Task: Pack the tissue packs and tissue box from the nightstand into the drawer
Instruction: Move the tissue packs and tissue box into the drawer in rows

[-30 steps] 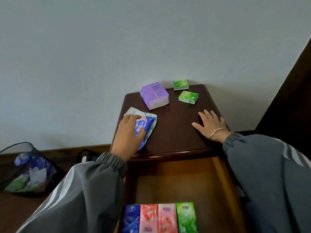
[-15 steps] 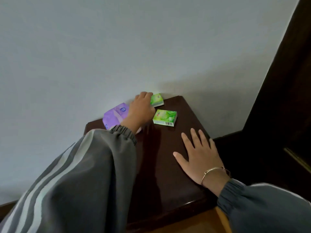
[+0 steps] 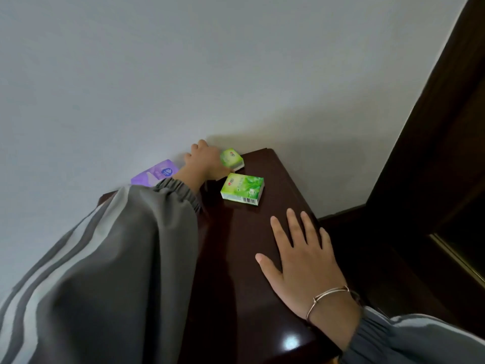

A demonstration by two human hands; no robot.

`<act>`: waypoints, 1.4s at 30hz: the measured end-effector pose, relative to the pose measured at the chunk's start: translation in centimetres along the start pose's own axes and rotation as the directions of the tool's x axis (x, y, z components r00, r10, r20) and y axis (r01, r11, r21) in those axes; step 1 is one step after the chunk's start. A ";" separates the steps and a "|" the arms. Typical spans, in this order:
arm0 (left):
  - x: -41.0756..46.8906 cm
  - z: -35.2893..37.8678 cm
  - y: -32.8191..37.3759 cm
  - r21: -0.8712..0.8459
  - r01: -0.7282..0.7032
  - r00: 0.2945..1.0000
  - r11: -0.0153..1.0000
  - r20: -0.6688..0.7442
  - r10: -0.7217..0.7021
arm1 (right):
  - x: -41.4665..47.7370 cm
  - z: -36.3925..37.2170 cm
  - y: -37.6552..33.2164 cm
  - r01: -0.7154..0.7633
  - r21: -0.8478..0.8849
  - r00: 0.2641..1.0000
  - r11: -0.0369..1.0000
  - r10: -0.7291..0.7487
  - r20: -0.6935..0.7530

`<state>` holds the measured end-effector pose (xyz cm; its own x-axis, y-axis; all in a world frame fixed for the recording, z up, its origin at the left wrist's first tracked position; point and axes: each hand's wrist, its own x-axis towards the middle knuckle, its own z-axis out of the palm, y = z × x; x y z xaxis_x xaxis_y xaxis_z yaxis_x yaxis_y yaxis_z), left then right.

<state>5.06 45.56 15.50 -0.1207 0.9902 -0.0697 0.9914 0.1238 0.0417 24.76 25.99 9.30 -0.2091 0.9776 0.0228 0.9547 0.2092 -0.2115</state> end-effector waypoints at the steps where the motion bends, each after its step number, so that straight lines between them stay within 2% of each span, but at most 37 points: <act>1: -0.4 -0.2 0.2 -0.058 0.036 0.999 0.998 -0.034 -0.038 | 0.0 0.0 0.0 -0.002 -0.004 1.000 1.000 0.002 0.005; 3: -1.4 -1.0 0.5 -0.215 0.059 0.974 0.975 -0.200 -0.103 | 0.0 0.0 0.0 -0.002 -0.011 1.000 1.000 0.002 0.015; 4: -1.7 -1.5 0.6 -0.294 -0.002 0.961 0.956 -0.266 -0.079 | 0.0 0.0 0.0 -0.002 -0.012 1.000 1.000 0.003 0.015; 5: -2.1 -2.2 0.5 -0.359 -0.093 0.963 0.929 -0.269 -0.008 | 0.0 0.0 0.0 -0.002 -0.013 1.000 1.000 0.002 0.016; 7: -3.3 -3.7 0.3 -0.432 -0.250 0.968 0.867 -0.136 0.211 | 0.1 0.0 0.1 0.002 -0.016 1.000 1.000 -0.001 0.020; 8: -4.1 -4.3 0.3 -0.407 -0.291 0.953 0.866 -0.046 0.299 | 0.1 0.1 0.1 0.004 -0.020 1.000 1.000 -0.004 0.018; 10: -5.5 -4.4 0.7 -0.238 -0.361 0.913 0.902 0.107 0.394 | 0.1 0.1 0.1 0.006 -0.026 1.000 1.000 -0.006 0.010; 13: -7.0 -2.8 1.6 -0.008 -0.406 0.882 0.914 0.257 0.394 | 0.1 0.1 0.1 0.004 -0.033 1.000 0.999 -0.004 -0.001; 18: -7.5 -1.1 2.8 0.112 -0.430 0.901 0.896 0.115 0.418 | 0.3 0.2 0.1 0.009 -0.029 1.000 1.000 -0.009 0.014; 21: -8.6 -1.1 2.9 0.116 -0.349 0.936 0.930 -0.016 0.353 | 0.3 0.1 0.2 0.010 -0.026 1.000 1.000 -0.009 0.022; 24: -10.5 -3.0 1.9 -0.215 -0.230 0.952 0.949 -0.252 0.173 | 0.3 0.0 0.2 0.008 -0.023 0.999 1.000 -0.007 0.031; 26: -12.4 -5.3 0.1 -0.376 -0.198 0.904 0.905 -0.426 0.020 | 0.3 -0.2 0.3 0.006 -0.021 0.999 1.000 -0.006 0.041; 29: -16.6 -8.4 -4.7 -0.505 -0.139 0.852 0.852 -0.500 -0.157 | 0.3 -0.5 0.2 0.000 -0.032 0.999 0.999 0.002 0.050; 32: -22.0 -8.8 -10.2 -0.570 -0.016 0.827 0.822 -0.469 -0.309 | 0.2 -0.7 0.2 -0.012 -0.049 0.998 0.999 0.015 0.061; 36: -28.7 -5.7 -15.5 -0.603 0.212 0.850 0.769 -0.274 -0.449 | 0.3 -0.8 0.2 -0.022 -0.065 0.997 0.998 0.027 0.075; 39: -32.4 -2.4 -16.9 -0.637 0.296 0.879 0.712 -0.109 -0.463 | 0.3 -0.9 0.0 -0.031 -0.074 0.997 0.997 0.036 0.074; 42: -34.7 0.1 -16.0 -0.745 0.308 0.902 0.592 0.031 -0.430 | 0.2 -1.0 -0.1 -0.042 -0.076 0.996 0.996 0.048 0.074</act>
<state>-6.60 9.24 17.13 -0.5336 0.8383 -0.1116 0.5127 0.4256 0.7456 24.82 26.18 10.33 -0.1781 0.9822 -0.0599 0.9761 0.1687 -0.1370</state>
